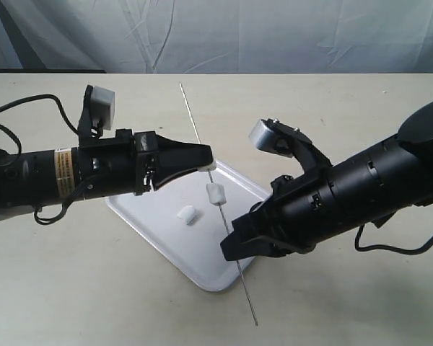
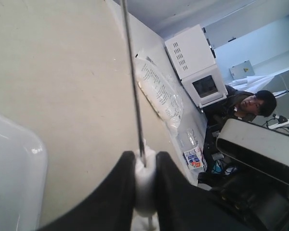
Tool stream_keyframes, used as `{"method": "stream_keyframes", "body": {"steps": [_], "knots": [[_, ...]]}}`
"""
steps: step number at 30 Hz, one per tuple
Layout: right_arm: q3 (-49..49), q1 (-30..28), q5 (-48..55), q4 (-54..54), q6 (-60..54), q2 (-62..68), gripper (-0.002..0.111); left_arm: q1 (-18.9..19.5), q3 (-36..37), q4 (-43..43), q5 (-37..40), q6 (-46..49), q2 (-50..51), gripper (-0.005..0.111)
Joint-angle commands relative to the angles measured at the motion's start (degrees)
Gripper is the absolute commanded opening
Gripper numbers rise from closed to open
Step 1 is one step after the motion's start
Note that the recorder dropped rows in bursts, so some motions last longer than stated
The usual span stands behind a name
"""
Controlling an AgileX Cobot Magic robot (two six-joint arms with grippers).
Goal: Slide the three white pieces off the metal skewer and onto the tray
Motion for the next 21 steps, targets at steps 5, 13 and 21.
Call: {"method": "stream_keyframes", "body": {"steps": [5, 13, 21], "knots": [[1.3, -0.1, 2.7, -2.2, -1.4, 0.1, -0.001, -0.2, -0.2, -7.6, -0.6, 0.0, -0.2, 0.011], [8.1, -0.1, 4.6, -2.3, -5.6, 0.0, -0.001, 4.9, -0.2, -10.5, -0.7, 0.1, -0.2, 0.011], [13.0, -0.1, 4.6, -2.6, -6.7, 0.0, -0.001, 13.6, -0.2, -5.2, -0.3, 0.1, -0.2, 0.011]]}}
